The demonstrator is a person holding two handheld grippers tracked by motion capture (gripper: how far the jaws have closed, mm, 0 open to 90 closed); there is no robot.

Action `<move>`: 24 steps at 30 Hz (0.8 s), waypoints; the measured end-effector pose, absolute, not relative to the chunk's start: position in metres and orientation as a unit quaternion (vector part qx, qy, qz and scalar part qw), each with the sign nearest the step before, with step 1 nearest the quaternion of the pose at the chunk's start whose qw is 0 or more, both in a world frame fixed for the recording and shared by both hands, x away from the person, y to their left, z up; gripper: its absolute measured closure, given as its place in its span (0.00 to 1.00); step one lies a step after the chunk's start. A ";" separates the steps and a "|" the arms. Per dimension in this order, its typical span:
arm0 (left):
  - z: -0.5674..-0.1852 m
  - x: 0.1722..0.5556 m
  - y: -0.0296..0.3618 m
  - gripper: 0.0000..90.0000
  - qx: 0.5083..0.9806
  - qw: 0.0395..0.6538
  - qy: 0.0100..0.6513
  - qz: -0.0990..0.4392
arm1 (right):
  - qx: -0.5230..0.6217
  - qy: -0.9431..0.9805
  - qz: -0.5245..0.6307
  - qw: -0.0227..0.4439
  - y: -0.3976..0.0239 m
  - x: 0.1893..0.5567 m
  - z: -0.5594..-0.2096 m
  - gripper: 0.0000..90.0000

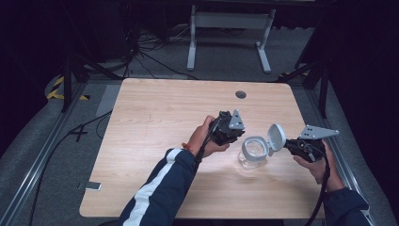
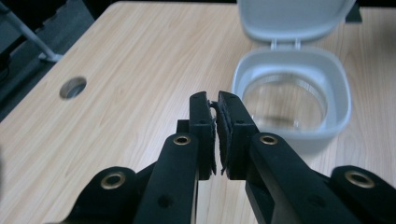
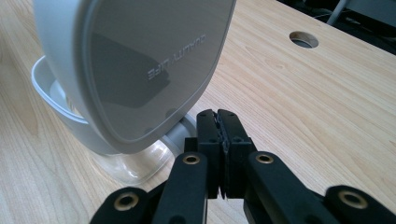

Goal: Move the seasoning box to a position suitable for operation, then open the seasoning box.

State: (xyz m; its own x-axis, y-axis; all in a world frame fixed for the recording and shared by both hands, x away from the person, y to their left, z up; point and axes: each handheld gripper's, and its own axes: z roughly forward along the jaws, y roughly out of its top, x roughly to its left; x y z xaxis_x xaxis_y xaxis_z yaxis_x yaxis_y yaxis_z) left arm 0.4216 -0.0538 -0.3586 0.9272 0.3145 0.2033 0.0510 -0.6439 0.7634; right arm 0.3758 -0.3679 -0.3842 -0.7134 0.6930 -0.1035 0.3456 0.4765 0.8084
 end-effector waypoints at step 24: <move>-0.405 0.378 0.115 0.90 0.906 0.327 0.201 0.178 | 0.315 0.830 0.404 0.223 -0.365 0.368 -0.380 0.99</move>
